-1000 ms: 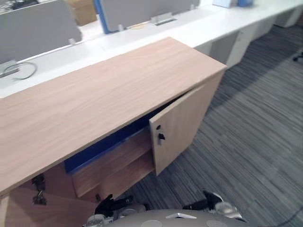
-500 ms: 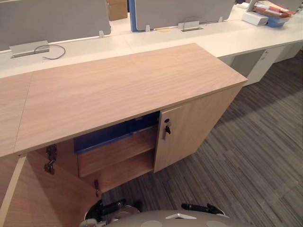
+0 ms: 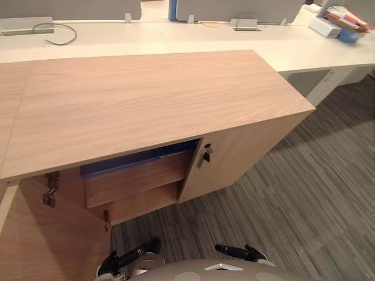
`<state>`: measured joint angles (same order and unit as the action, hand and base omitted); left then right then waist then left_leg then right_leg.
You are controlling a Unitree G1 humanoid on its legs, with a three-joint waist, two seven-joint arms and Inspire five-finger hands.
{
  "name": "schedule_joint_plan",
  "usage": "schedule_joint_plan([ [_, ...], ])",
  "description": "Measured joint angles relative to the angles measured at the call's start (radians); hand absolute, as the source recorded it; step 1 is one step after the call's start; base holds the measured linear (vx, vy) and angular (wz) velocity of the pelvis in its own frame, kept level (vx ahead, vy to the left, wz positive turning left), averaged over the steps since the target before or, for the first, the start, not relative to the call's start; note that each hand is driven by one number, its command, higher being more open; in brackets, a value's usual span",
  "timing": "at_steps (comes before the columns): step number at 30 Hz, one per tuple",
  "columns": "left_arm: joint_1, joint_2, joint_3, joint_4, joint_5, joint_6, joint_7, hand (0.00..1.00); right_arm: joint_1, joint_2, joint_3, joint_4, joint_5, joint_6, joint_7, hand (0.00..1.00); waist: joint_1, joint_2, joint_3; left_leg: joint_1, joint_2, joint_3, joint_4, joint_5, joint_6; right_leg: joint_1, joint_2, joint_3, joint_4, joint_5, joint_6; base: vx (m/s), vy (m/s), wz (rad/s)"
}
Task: Walk over to the cabinet, pick up the folder, carry it to the office cabinet, place the folder inside the office cabinet, then close the office cabinet door
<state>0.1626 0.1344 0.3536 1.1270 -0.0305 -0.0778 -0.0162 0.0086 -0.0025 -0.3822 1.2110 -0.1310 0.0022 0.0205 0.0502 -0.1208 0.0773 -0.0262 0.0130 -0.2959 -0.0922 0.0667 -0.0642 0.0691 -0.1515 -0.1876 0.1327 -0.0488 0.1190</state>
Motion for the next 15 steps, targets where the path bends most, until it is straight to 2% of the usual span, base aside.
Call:
schedule_joint_plan([
  [4, 0.0, 0.0, -0.001, 0.002, 0.0, 0.0, 0.002, 1.0, 0.007, -0.002, 0.0, -0.01, 0.0, -0.011, 0.0, 1.0, -0.022, 0.015, -0.01, 0.001, 0.006, 0.009, 0.0, 0.0, -0.001, 0.003, 0.005, 0.0, -0.008, 0.001, -0.001, -0.05, -0.028, -0.04],
  [7, -0.007, 0.0, -0.002, 0.001, -0.007, 0.0, 0.005, 1.0, 0.009, -0.002, -0.001, -0.018, 0.002, -0.015, -0.002, 1.0, -0.034, 0.031, -0.014, -0.001, 0.022, -0.037, 0.001, 0.007, -0.014, 0.019, 0.028, -0.026, -0.008, 0.007, -0.011, -0.05, -0.059, 0.26],
  [11, -0.004, -0.004, 0.002, 0.0, -0.016, -0.003, 0.004, 1.0, 0.018, -0.007, 0.002, -0.028, 0.012, -0.016, -0.005, 1.0, -0.037, 0.041, -0.014, -0.017, 0.052, -0.075, 0.001, 0.006, -0.017, 0.041, 0.063, -0.047, -0.006, 0.008, -0.013, -0.06, -0.064, 0.57],
  [13, -0.005, -0.012, 0.011, -0.001, -0.025, -0.003, 0.004, 1.0, 0.015, -0.009, 0.002, -0.029, 0.022, -0.016, -0.006, 1.0, -0.043, 0.047, -0.011, -0.05, 0.071, -0.025, 0.003, 0.001, -0.009, 0.04, 0.07, -0.064, -0.006, 0.007, -0.019, -0.08, -0.027, 0.74],
  [14, -0.005, -0.018, 0.015, 0.0, -0.042, -0.001, 0.004, 1.0, 0.014, -0.011, 0.002, -0.029, 0.022, -0.016, -0.008, 1.0, -0.045, 0.047, -0.01, -0.075, 0.08, 0.037, 0.014, -0.019, 0.022, 0.038, 0.075, -0.074, -0.007, 0.003, -0.034, -0.09, -0.015, 0.82],
  [15, -0.01, -0.018, 0.021, 0.0, -0.049, -0.002, 0.002, 1.0, 0.011, -0.013, 0.003, -0.028, 0.021, -0.017, -0.012, 1.0, -0.052, 0.024, -0.001, -0.117, 0.085, 0.154, 0.099, -0.067, 0.045, 0.04, 0.047, -0.089, -0.012, 0.001, -0.067, -0.13, 0.069, 0.99],
])
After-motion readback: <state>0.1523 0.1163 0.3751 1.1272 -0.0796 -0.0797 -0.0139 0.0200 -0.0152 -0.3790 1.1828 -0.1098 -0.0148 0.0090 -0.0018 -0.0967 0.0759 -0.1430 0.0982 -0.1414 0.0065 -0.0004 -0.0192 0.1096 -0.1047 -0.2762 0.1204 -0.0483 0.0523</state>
